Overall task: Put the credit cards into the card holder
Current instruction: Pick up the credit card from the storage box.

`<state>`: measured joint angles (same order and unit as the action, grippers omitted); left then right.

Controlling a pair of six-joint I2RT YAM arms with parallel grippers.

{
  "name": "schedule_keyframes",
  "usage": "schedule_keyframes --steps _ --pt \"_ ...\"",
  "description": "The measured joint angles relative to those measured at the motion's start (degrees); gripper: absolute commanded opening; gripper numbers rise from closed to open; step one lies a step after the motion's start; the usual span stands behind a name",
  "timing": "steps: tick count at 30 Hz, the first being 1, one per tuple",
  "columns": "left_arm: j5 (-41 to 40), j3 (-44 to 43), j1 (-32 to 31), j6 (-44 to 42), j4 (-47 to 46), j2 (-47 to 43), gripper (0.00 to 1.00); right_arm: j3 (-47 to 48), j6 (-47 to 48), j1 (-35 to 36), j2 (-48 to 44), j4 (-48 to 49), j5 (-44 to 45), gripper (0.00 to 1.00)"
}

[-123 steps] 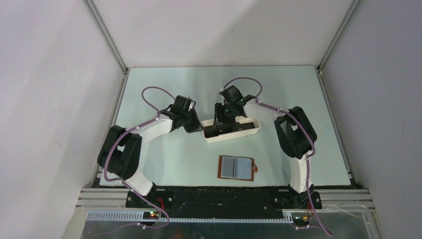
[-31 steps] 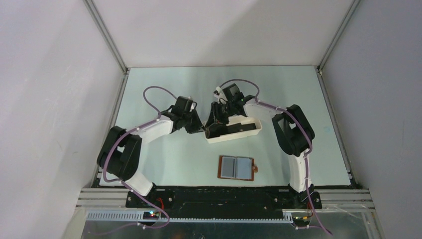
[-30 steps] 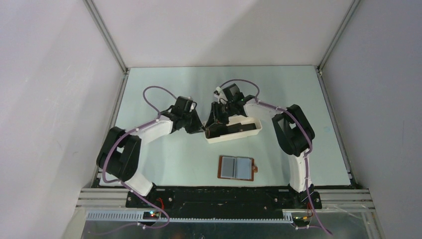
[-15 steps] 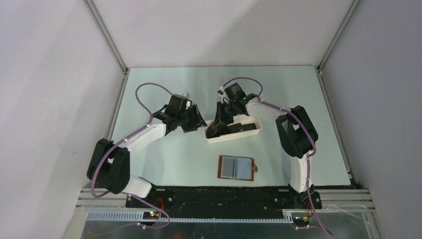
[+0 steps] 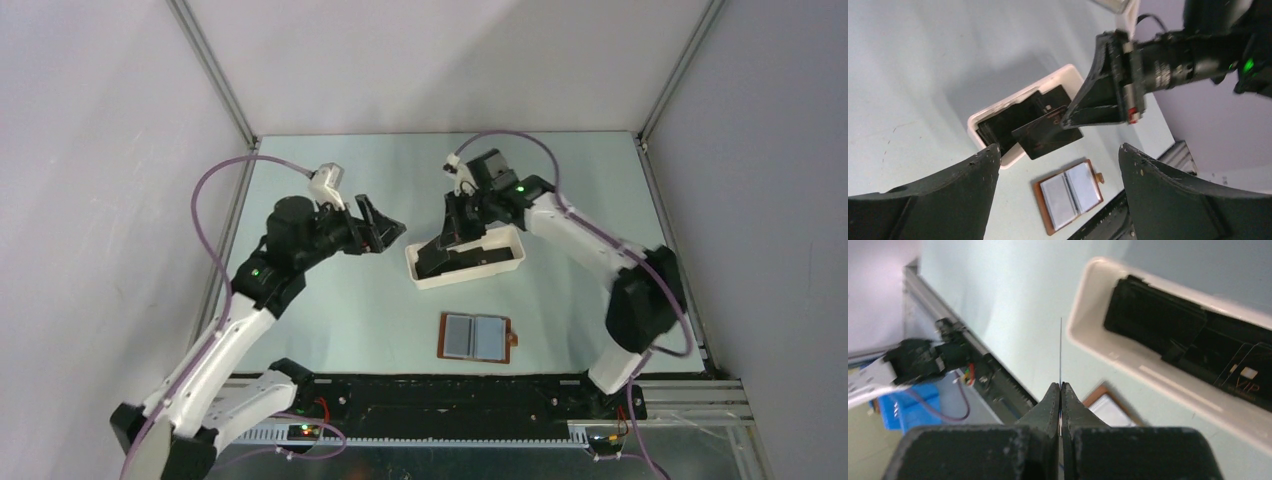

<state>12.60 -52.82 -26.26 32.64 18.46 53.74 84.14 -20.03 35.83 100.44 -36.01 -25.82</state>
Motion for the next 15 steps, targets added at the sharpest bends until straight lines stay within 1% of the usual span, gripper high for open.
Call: schedule_keyframes --steps 3,5,6,7,10,15 --pt "4.37 0.02 0.0 -2.69 0.07 -4.33 0.92 -0.09 1.99 -0.04 -8.46 -2.99 -2.97 0.0" --pt "8.46 0.37 0.0 -3.93 -0.13 -6.34 0.9 -0.74 3.1 -0.04 -13.42 -4.63 -5.22 0.0" --pt "11.85 0.98 -0.02 -4.7 -0.2 -7.02 0.9 -1.49 3.76 0.07 -15.93 -5.66 -6.64 0.0" --pt "12.37 1.11 -0.02 -4.76 -0.22 -7.06 0.89 -2.4 4.44 0.24 -18.34 -6.95 -7.98 0.0" --pt "18.75 2.14 -1.09 -5.33 -0.17 -6.62 0.89 -4.92 6.21 1.2 -23.3 -10.91 -12.15 0.0" --pt "28.17 2.47 -7.82 -5.7 0.15 -1.4 0.88 -9.18 8.11 3.52 -27.82 -16.15 -20.04 0.0"
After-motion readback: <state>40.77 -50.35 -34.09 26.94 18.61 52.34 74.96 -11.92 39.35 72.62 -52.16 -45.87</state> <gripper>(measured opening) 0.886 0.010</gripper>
